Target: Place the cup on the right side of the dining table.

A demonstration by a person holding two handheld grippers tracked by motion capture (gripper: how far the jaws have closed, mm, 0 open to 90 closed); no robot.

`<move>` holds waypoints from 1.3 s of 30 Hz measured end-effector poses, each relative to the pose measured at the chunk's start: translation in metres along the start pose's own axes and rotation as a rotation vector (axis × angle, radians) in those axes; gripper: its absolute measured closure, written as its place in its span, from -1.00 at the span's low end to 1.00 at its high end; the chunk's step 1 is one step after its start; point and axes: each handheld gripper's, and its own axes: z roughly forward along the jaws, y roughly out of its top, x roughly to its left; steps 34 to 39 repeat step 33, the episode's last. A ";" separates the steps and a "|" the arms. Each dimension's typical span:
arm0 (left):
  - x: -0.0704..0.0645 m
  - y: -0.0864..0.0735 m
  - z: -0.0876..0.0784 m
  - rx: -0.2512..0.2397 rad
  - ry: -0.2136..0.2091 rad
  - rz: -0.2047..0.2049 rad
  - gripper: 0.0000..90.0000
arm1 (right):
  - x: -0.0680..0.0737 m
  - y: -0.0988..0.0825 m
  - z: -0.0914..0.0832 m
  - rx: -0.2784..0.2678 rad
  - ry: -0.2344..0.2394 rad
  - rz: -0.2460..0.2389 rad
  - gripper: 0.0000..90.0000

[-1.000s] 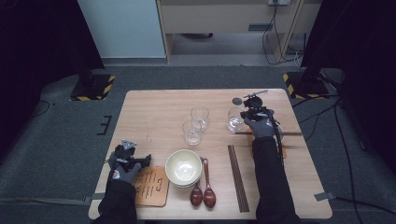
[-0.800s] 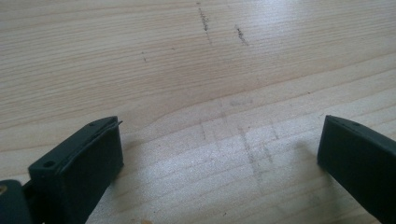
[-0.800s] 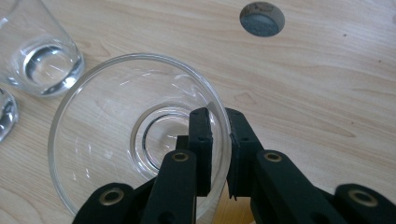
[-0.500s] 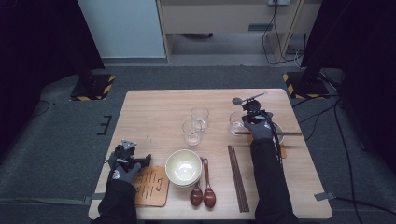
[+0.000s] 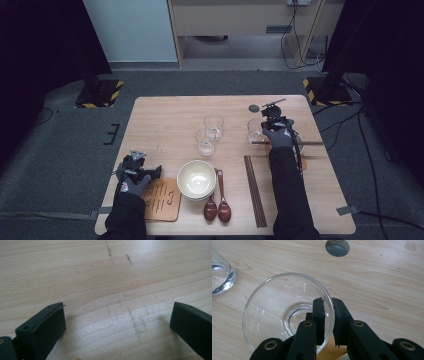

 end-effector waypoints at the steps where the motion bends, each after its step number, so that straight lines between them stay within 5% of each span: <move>1: 0.000 0.000 0.000 0.000 0.000 0.000 -1.00 | 0.000 0.000 0.000 -0.002 -0.006 0.002 0.82; 10: 0.000 0.000 0.000 0.000 0.000 0.000 -1.00 | -0.002 0.001 -0.023 -0.085 -0.002 -0.019 0.62; 22: 0.000 0.000 0.000 0.000 0.000 0.000 -1.00 | 0.004 -0.023 -0.083 -0.296 0.190 -0.023 -0.12; 27: 0.000 0.000 0.000 0.000 0.000 0.000 -1.00 | 0.001 -0.037 -0.102 -0.350 0.191 -0.010 -0.32; 33: 0.000 0.000 0.000 0.000 0.000 0.000 -1.00 | -0.014 -0.066 -0.127 -0.455 0.129 0.021 -0.50; 39: 0.000 0.000 0.000 0.000 0.000 0.000 -1.00 | -0.014 -0.066 -0.127 -0.455 0.129 0.021 -0.50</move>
